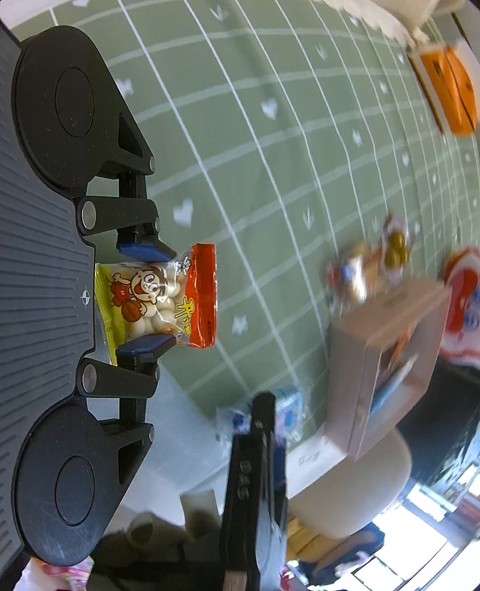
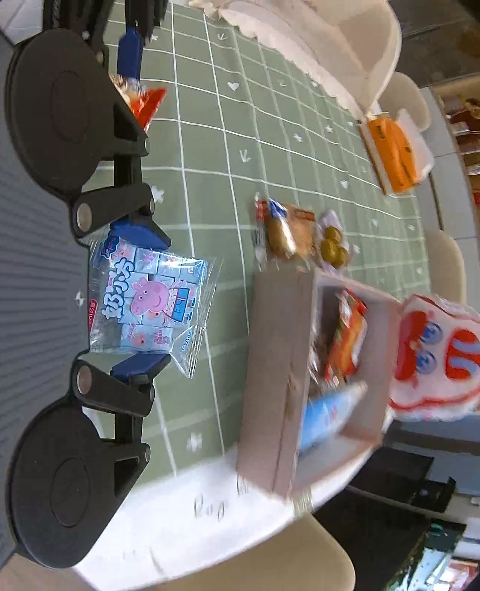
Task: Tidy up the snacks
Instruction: 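Carry both held snacks up and over to the pink box, then lower both snacks into the pink box and open both tools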
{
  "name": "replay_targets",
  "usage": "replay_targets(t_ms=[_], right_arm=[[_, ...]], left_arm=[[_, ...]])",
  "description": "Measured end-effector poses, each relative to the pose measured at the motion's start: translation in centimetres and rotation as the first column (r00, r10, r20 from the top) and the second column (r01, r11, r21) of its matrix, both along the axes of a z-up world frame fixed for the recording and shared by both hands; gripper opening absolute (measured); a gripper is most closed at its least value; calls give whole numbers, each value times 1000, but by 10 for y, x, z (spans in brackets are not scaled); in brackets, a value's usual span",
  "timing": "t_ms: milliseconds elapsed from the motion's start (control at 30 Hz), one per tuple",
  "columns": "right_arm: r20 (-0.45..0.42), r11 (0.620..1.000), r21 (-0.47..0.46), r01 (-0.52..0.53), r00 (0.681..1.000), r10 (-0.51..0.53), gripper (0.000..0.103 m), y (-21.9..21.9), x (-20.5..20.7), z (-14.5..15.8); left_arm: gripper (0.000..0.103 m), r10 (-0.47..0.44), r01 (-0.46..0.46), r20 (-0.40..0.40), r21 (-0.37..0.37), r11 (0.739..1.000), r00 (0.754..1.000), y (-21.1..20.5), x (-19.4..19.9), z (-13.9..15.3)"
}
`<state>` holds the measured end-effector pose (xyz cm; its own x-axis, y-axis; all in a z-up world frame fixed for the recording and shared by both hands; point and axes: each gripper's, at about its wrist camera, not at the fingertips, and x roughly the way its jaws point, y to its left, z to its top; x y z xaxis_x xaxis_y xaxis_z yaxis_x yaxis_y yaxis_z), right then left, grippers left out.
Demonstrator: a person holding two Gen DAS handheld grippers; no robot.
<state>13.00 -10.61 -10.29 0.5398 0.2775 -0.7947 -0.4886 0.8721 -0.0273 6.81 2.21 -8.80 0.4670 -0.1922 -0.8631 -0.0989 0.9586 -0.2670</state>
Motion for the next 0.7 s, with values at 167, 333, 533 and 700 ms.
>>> replay_targets(t_ms=[167,333,533,700], right_arm=[[67,997,74,24,997,-29,60,-47,-6,46],[250,991,134,10,967,-44,60,-83,2,119],[383,977,211,-18,921,-65,60,-114,34,181],[427,979,201,-28,902,-62,60,-127,58,193]], left_arm=[[47,-87,88,55,-33,996,995,-33,23,26],[47,-128,128,235,18,992,964,-49,67,93],[47,-127,90,364,117,989,923,-63,145,142],[47,-90,54,294,130,990,952,-78,210,112]])
